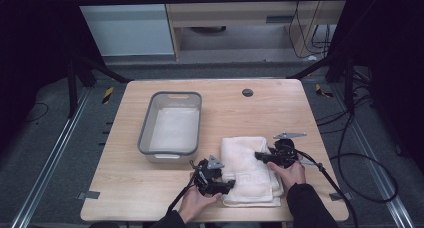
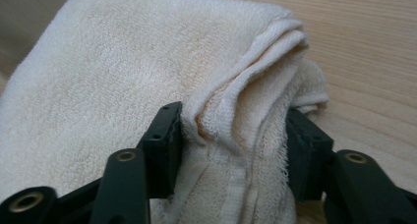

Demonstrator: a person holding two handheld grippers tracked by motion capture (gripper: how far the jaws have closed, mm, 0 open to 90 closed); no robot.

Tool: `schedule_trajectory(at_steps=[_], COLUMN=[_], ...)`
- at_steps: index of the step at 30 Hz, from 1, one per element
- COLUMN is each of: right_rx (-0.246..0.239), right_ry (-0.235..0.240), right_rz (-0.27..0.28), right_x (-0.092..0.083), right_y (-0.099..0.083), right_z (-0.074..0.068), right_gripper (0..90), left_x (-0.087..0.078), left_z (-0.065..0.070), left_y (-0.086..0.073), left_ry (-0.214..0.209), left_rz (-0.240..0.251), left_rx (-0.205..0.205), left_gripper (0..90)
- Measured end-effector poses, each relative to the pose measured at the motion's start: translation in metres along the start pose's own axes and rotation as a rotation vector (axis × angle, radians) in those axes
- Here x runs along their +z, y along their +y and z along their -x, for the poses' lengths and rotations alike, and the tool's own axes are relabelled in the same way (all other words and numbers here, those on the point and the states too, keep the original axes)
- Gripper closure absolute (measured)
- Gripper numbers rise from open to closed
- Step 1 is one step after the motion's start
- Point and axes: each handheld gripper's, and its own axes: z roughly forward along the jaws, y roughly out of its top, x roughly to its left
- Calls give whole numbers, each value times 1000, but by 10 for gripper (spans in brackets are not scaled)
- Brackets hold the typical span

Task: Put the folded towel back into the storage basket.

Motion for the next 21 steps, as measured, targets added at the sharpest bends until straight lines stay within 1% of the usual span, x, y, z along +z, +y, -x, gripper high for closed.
schedule_trajectory(at_steps=[3,4,5,6,10,11,12,13,15,16,19,21], right_rx=[15,18,18,20,15,14,14,14,13,13,-2,-9], right_ry=[17,19,19,20,18,19,19,19,21,21,14,13], right_rz=[-7,-8,-8,-12,-13,-12,-12,-12,-8,-8,-7,5], right_x=[-1,-1,-1,-2,-3,-4,-4,-4,-6,-6,-8,-12], right_y=[1,1,1,2,3,4,4,4,5,5,7,9], right_z=[0,-1,-1,-1,-3,-3,-3,-3,-3,-3,-6,-9], right_gripper=[564,606,606,636,659,666,666,668,674,674,676,676], left_x=[0,0,0,0,0,0,-1,-1,-2,-2,-3,-4], left_z=[1,1,1,0,2,2,2,2,3,4,3,3], left_y=[0,1,1,1,1,1,1,1,1,1,1,1], left_ry=[-17,-24,-29,-35,-44,-46,-48,-49,-48,-50,-61,-65], left_rz=[-6,-7,-11,-12,-11,-11,-12,-12,-5,-5,-5,2], left_rx=[-18,-19,-21,-27,-29,-32,-30,-23,-24,-23,-29,-31], left_gripper=[463,500,500,530,566,590,590,606,656,656,682,712])
